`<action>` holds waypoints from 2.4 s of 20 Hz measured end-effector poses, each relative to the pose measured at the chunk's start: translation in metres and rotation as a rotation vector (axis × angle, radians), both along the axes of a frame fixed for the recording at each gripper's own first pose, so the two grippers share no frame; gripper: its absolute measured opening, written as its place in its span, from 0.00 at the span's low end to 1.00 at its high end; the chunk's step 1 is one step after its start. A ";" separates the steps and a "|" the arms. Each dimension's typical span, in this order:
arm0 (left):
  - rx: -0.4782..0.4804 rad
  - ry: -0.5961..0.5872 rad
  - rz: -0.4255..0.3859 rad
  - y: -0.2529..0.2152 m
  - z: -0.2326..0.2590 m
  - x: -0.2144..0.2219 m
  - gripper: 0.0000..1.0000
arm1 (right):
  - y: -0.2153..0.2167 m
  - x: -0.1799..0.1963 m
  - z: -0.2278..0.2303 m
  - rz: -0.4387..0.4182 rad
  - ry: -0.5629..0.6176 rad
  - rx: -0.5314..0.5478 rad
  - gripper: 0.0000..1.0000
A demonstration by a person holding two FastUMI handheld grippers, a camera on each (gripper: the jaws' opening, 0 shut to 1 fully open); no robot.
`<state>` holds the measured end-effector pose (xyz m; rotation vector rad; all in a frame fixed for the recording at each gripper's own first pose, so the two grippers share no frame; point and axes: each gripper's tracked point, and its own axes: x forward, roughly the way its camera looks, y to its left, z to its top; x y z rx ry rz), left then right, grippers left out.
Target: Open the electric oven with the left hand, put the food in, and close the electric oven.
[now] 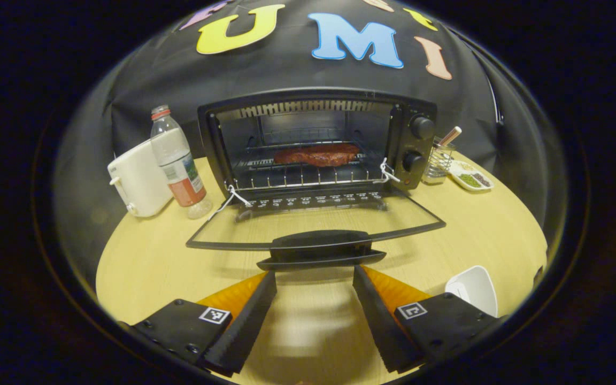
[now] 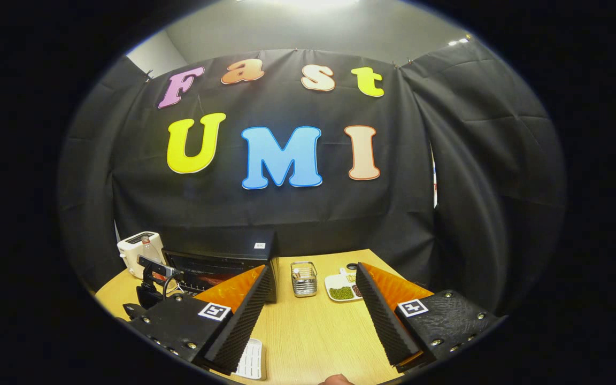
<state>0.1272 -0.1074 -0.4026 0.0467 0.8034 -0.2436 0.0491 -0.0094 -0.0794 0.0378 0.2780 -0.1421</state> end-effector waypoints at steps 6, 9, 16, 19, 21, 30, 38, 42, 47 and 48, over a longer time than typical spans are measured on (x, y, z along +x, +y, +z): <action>0.015 -0.160 -0.019 0.002 0.046 0.010 0.98 | 0.009 0.001 -0.004 0.029 0.009 0.010 0.98; 0.014 -0.203 -0.024 0.002 0.058 0.018 0.98 | 0.012 0.003 -0.005 0.033 0.013 0.014 0.98; 0.018 -0.288 -0.056 -0.003 0.076 0.042 1.00 | 0.011 0.006 -0.007 0.019 0.019 0.011 0.98; 0.015 -0.332 -0.083 -0.011 0.087 0.051 0.98 | 0.012 0.007 -0.008 0.010 0.018 0.012 0.98; -0.002 -0.364 -0.093 -0.017 0.102 0.057 0.98 | 0.011 0.010 -0.008 0.003 0.014 0.009 0.98; -0.112 -0.540 -0.003 -0.021 0.221 0.025 0.97 | 0.010 0.009 0.023 0.097 -0.072 0.043 0.97; -0.097 -0.653 0.133 -0.007 0.312 -0.068 1.00 | -0.018 -0.024 0.054 0.201 -0.147 0.058 0.98; -0.085 -0.682 0.145 -0.006 0.334 -0.112 0.99 | -0.029 -0.041 0.061 0.212 -0.161 0.060 0.98; -0.079 -0.679 0.141 0.005 0.346 -0.147 1.00 | -0.029 -0.059 0.069 0.208 -0.184 0.064 0.98; -0.079 -0.681 0.141 0.010 0.349 -0.152 1.00 | -0.027 -0.062 0.068 0.208 -0.180 0.063 0.98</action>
